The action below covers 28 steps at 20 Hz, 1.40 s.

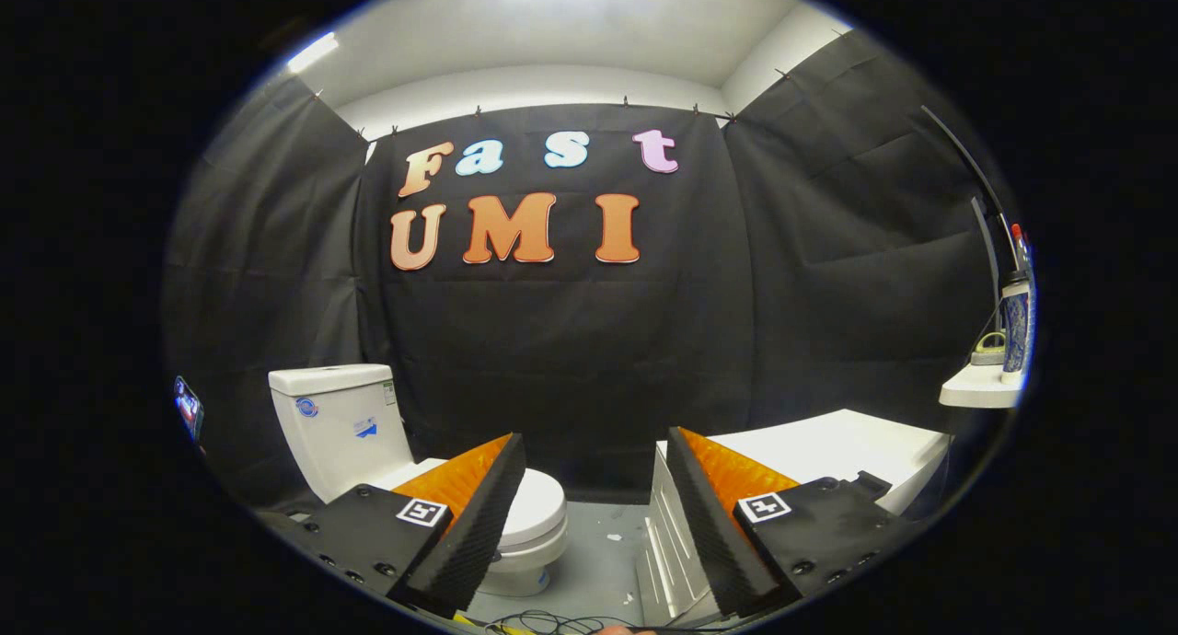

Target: Open the toilet lid.

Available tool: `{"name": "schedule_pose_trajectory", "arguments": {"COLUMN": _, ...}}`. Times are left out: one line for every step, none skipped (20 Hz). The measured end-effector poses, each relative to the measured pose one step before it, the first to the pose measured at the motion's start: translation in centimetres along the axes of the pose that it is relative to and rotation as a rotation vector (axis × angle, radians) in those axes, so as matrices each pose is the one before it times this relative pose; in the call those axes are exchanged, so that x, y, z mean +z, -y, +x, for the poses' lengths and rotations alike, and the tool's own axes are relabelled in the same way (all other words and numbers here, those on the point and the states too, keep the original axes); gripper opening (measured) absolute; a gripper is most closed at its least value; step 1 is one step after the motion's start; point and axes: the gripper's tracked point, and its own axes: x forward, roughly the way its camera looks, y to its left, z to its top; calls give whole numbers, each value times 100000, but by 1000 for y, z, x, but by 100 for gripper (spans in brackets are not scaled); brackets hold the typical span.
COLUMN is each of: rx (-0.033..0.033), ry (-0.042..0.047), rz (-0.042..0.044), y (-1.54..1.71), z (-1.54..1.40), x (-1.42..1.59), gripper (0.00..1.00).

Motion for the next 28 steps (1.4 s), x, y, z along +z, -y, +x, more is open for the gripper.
{"name": "schedule_pose_trajectory", "arguments": {"rx": -2, "ry": 475, "rz": 289, "y": -717, "z": 620, "x": 520, "gripper": 99}}
{"name": "schedule_pose_trajectory", "arguments": {"rx": 680, "ry": 1038, "rz": 1282, "y": -983, "z": 815, "x": 615, "gripper": 99}}
{"name": "schedule_pose_trajectory", "arguments": {"rx": 1104, "ry": 982, "rz": 2331, "y": -1138, "z": 874, "x": 491, "gripper": 99}}
{"name": "schedule_pose_trajectory", "arguments": {"rx": 2067, "ry": 528, "rz": 3073, "y": -1322, "z": 974, "x": 192, "gripper": 99}}
{"name": "schedule_pose_trajectory", "arguments": {"rx": 2579, "ry": 88, "rz": 3091, "y": -1491, "z": 883, "x": -237, "gripper": 99}}
{"name": "schedule_pose_trajectory", "arguments": {"rx": 1833, "ry": -523, "rz": 2923, "y": -1239, "z": 970, "x": -465, "gripper": 99}}
{"name": "schedule_pose_trajectory", "arguments": {"rx": 1629, "ry": -560, "rz": 2188, "y": -897, "z": 1121, "x": -788, "gripper": 99}}
{"name": "schedule_pose_trajectory", "arguments": {"rx": 886, "ry": -957, "rz": 2425, "y": -508, "z": 995, "x": -1017, "gripper": 99}}
{"name": "schedule_pose_trajectory", "arguments": {"rx": 1138, "ry": -1754, "rz": 2309, "y": -497, "z": 1135, "x": -1437, "gripper": 99}}
{"name": "schedule_pose_trajectory", "arguments": {"rx": 1229, "ry": -2465, "rz": 2146, "y": -490, "z": 1117, "x": -1821, "gripper": 99}}
{"name": "schedule_pose_trajectory", "arguments": {"rx": 1454, "ry": -3283, "rz": 2394, "y": -330, "z": 882, "x": -2225, "gripper": 99}}
{"name": "schedule_pose_trajectory", "arguments": {"rx": 1555, "ry": -2874, "rz": 3681, "y": -315, "z": 921, "x": -1900, "gripper": 99}}
{"name": "schedule_pose_trajectory", "arguments": {"rx": 2504, "ry": -2715, "rz": 4574, "y": -173, "z": 715, "x": -1677, "gripper": 99}}
{"name": "schedule_pose_trajectory", "arguments": {"rx": 2636, "ry": -3200, "rz": 4383, "y": -221, "z": 625, "x": -2032, "gripper": 98}}
{"name": "schedule_pose_trajectory", "arguments": {"rx": 1085, "ry": -3197, "rz": 3930, "y": 445, "z": 639, "x": -2195, "gripper": 98}}
{"name": "schedule_pose_trajectory", "arguments": {"rx": -447, "ry": -3363, "rz": 3111, "y": 832, "z": 585, "x": -2191, "gripper": 98}}
{"name": "schedule_pose_trajectory", "arguments": {"rx": -1101, "ry": -3349, "rz": 2080, "y": 1230, "z": 830, "x": -2221, "gripper": 98}}
{"name": "schedule_pose_trajectory", "arguments": {"rx": -1490, "ry": -3319, "rz": 2273, "y": 1259, "z": 687, "x": -2212, "gripper": 98}}
{"name": "schedule_pose_trajectory", "arguments": {"rx": -1009, "ry": -3632, "rz": 3559, "y": 1404, "z": 603, "x": -2063, "gripper": 98}}
{"name": "schedule_pose_trajectory", "arguments": {"rx": -239, "ry": -4211, "rz": 5646, "y": 1341, "z": 673, "x": -1824, "gripper": 98}}
{"name": "schedule_pose_trajectory", "arguments": {"rx": -310, "ry": -5016, "rz": 6963, "y": 1116, "z": 844, "x": -1781, "gripper": 98}}
{"name": "schedule_pose_trajectory", "arguments": {"rx": 59, "ry": -5122, "rz": 5839, "y": 1208, "z": 763, "x": -1368, "gripper": 98}}
{"name": "schedule_pose_trajectory", "arguments": {"rx": -2286, "ry": -4279, "rz": 4153, "y": 1525, "z": 885, "x": -1243, "gripper": 97}}
{"name": "schedule_pose_trajectory", "arguments": {"rx": -2399, "ry": -2019, "rz": 3905, "y": 1365, "z": 769, "x": -608, "gripper": 97}}
{"name": "schedule_pose_trajectory", "arguments": {"rx": -2481, "ry": -1544, "rz": 3743, "y": 1430, "z": 570, "x": -348, "gripper": 97}}
{"name": "schedule_pose_trajectory", "arguments": {"rx": -1589, "ry": -534, "rz": 3015, "y": 1108, "z": 380, "x": -52, "gripper": 97}}
{"name": "schedule_pose_trajectory", "arguments": {"rx": -989, "ry": -241, "rz": 2452, "y": 774, "z": 409, "x": 21, "gripper": 97}}
{"name": "schedule_pose_trajectory", "arguments": {"rx": -634, "ry": -546, "rz": 1902, "y": 632, "z": 258, "x": -3, "gripper": 97}}
